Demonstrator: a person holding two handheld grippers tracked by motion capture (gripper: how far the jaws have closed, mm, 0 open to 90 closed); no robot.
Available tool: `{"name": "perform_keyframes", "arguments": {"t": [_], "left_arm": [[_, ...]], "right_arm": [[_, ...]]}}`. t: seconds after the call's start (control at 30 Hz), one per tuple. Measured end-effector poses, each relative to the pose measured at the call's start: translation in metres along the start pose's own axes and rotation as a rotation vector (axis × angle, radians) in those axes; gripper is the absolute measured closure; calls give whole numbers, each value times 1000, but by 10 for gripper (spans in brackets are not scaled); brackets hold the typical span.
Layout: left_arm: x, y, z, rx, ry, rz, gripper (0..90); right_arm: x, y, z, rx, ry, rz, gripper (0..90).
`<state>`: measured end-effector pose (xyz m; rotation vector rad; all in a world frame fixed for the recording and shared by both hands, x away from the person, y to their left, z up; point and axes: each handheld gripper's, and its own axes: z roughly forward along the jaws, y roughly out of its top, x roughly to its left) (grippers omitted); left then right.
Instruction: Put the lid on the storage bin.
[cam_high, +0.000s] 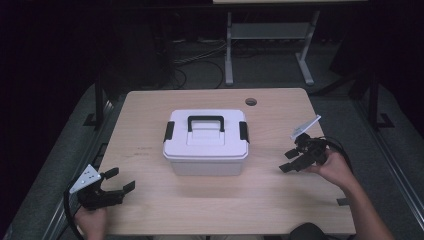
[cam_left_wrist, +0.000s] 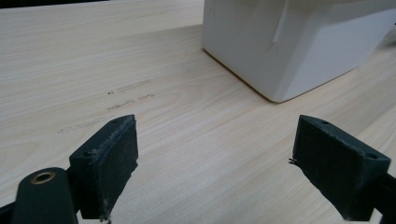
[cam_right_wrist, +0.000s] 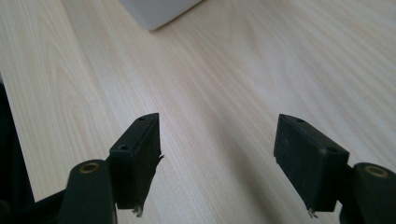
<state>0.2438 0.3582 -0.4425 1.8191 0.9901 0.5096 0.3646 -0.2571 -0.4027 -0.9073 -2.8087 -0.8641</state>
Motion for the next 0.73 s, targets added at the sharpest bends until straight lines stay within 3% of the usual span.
{"name": "perform_keyframes", "arguments": {"t": [0.73], "left_arm": [[-2,1,2,8,-2,9,134]], "right_arm": [[7,-23,3,-21,25,19,303]]}}
